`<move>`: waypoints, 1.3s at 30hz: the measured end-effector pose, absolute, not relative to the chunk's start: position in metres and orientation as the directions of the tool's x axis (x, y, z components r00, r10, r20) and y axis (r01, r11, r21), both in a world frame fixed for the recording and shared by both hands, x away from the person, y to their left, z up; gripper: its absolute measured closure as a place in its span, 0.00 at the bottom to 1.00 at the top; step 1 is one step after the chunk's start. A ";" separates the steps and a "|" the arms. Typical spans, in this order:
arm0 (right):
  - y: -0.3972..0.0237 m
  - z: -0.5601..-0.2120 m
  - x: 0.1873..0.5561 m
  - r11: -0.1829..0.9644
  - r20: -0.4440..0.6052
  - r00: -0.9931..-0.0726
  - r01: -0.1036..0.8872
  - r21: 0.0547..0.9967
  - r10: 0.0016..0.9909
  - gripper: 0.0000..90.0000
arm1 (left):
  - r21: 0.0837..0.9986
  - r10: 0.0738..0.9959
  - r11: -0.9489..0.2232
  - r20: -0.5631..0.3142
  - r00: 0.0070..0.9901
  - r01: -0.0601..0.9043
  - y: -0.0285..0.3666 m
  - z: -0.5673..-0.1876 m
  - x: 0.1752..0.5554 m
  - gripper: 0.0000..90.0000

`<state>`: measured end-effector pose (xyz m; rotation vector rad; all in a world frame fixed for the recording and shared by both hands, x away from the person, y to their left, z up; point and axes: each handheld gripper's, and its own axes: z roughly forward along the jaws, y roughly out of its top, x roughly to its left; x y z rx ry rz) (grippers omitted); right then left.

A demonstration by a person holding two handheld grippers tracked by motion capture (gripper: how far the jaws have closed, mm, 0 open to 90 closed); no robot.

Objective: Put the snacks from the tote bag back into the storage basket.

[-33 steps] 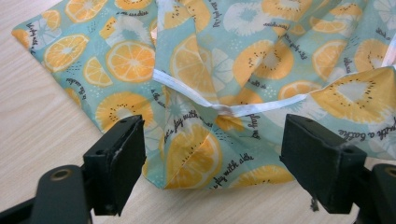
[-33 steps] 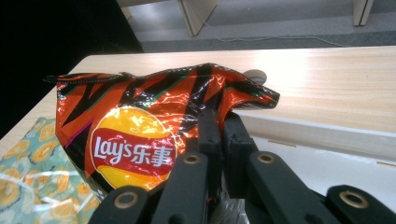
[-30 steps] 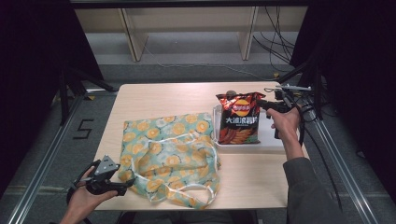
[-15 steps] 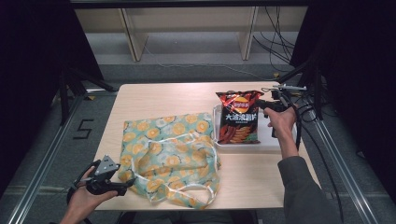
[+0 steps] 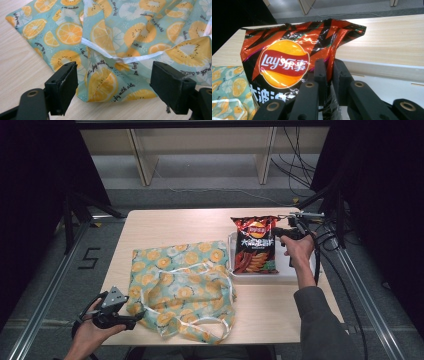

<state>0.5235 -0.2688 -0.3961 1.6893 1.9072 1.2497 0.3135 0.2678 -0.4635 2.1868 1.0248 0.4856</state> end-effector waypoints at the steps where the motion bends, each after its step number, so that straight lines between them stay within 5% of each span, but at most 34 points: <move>1: -0.270 -0.397 0.525 -0.054 0.292 -0.273 0.640 0.767 0.917 0.91 | 0.703 0.780 -0.471 0.050 0.623 0.533 0.268 -0.463 0.314 0.24; 18: -0.273 -0.399 0.525 -0.013 0.239 -0.270 0.638 0.770 0.933 0.82 | 0.705 0.781 -0.470 0.052 0.623 0.531 0.269 -0.463 0.314 0.24; 25: -0.265 -0.393 0.517 -0.014 0.236 -0.266 0.637 0.771 0.935 0.68 | 0.705 0.784 -0.468 0.053 0.618 0.533 0.270 -0.463 0.315 0.24; 34: -0.250 -0.386 0.503 0.074 0.186 -0.376 0.580 0.811 0.908 0.55 | 0.704 0.790 -0.463 0.052 0.611 0.538 0.270 -0.464 0.315 0.24; 39: -0.240 -0.385 0.488 0.043 0.244 -0.397 0.592 0.805 0.885 0.52 | 0.711 0.794 -0.454 0.050 0.606 0.537 0.271 -0.463 0.314 0.24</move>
